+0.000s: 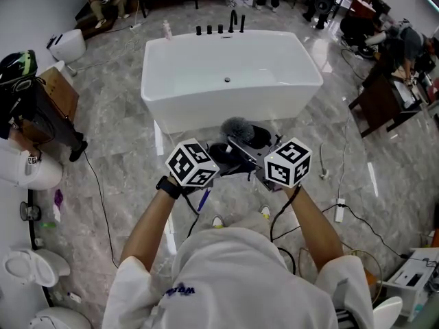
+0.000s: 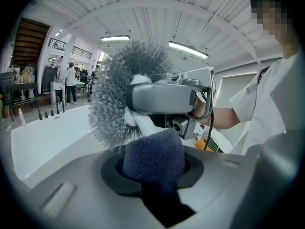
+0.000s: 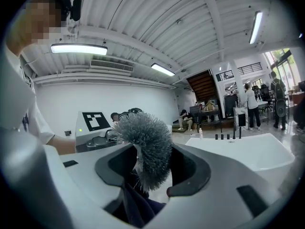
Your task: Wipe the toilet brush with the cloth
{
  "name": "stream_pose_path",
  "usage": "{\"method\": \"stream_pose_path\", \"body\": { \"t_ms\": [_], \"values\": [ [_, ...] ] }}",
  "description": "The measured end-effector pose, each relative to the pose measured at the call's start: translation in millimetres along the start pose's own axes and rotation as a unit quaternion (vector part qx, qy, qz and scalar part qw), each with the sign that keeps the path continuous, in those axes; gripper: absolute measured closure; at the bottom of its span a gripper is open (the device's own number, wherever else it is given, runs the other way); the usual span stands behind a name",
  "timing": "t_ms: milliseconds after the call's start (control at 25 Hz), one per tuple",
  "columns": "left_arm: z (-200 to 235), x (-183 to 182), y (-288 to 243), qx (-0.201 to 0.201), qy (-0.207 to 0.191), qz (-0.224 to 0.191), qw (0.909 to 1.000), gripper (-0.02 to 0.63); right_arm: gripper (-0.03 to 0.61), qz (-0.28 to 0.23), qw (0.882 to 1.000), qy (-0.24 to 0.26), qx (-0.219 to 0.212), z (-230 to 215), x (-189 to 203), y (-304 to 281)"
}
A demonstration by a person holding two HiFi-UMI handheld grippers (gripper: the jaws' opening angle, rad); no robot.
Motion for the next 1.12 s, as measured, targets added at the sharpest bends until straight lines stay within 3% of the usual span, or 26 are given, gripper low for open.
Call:
{"method": "stream_pose_path", "body": {
  "t_ms": [320,520,1120],
  "values": [
    [1,-1,-8,-0.015,0.002,-0.012,0.9998,0.514,0.368,0.005,1.000,0.008,0.017,-2,2,3],
    [1,5,-10,-0.005,0.024,-0.015,0.9996,0.515,0.368,0.004,1.000,-0.003,0.024,-1,9,5],
    [4,18,-14,-0.002,0.028,0.008,0.9996,0.518,0.367,-0.014,0.998,-0.034,0.043,-10,9,12]
  ]
}}
Point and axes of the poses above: the fingertips, and each gripper's own axes: y backward along the fingers, z to its left, x out of its underside, the point moved 10 cm from there along y, backward along the fingers, and after that the axes turned 3 degrees about y, right-handed, at the moved point
